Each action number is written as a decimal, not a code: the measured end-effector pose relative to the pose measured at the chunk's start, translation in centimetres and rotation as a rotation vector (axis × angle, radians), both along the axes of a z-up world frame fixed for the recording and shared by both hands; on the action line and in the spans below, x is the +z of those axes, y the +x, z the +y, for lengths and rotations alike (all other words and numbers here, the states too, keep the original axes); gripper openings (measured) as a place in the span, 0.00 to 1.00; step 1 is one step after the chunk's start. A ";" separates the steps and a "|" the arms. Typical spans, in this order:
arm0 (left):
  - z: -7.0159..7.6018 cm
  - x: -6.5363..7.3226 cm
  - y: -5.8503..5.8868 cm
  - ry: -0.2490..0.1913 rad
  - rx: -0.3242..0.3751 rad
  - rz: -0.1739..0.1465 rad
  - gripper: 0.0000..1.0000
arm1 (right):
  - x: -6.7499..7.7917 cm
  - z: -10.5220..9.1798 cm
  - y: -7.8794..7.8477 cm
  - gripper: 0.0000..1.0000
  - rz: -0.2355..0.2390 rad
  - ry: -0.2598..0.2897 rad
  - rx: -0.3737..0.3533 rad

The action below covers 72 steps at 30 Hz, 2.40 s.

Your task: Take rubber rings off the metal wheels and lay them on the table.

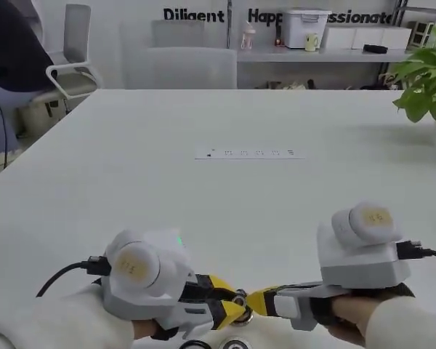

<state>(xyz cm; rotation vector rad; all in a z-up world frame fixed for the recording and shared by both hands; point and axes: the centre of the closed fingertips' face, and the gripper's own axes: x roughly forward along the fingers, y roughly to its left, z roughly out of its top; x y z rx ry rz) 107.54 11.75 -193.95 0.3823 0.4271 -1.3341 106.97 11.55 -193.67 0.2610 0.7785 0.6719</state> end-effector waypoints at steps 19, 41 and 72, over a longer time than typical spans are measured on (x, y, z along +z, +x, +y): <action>0.0 0.0 0.0 0.005 -0.001 -0.003 0.07 | -0.1 -0.8 0.3 0.00 0.009 -0.010 -0.031; -0.1 0.0 -0.1 0.029 0.005 -0.011 0.08 | -0.1 -0.5 0.1 0.00 0.017 0.002 -0.020; 3.0 5.9 -0.5 -0.030 -0.090 -0.051 0.47 | 1.2 0.1 0.2 0.00 -0.004 0.043 -0.004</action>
